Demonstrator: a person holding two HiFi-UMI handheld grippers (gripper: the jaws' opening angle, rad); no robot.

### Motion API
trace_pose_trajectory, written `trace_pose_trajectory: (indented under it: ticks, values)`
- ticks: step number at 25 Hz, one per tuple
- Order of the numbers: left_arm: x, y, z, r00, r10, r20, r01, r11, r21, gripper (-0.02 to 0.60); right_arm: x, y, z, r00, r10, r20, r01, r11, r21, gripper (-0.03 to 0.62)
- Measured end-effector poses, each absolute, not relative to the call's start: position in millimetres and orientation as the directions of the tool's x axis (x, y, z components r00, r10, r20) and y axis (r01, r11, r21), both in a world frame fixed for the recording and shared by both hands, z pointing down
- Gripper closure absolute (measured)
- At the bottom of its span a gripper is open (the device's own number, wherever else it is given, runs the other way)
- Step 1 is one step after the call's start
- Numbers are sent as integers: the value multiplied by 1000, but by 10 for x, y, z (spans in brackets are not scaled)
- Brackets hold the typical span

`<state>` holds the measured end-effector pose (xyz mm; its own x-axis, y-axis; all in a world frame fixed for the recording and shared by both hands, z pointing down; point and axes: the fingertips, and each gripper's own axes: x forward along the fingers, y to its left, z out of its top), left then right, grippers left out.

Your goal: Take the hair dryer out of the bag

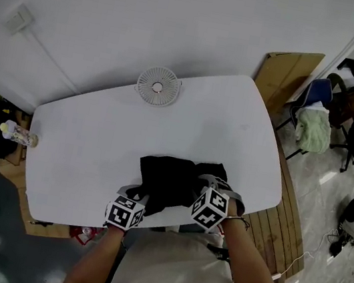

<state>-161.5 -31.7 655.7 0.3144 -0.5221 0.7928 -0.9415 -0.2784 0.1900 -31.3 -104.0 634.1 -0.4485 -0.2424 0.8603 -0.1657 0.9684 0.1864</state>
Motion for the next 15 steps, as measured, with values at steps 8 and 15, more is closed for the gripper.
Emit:
trace_pose_trajectory:
  ticks: [8, 15]
  values:
    - [-1848, -283, 6387, 175, -555, 813, -959, -283, 13, 468, -655, -1012, 6379, -455, -252, 854, -116, 968, 224, 493]
    - [-1763, -515, 5670, 157, -701, 695, -830, -475, -291, 416, -646, -1018, 6376, -500, -243, 831, -158, 969, 188, 493]
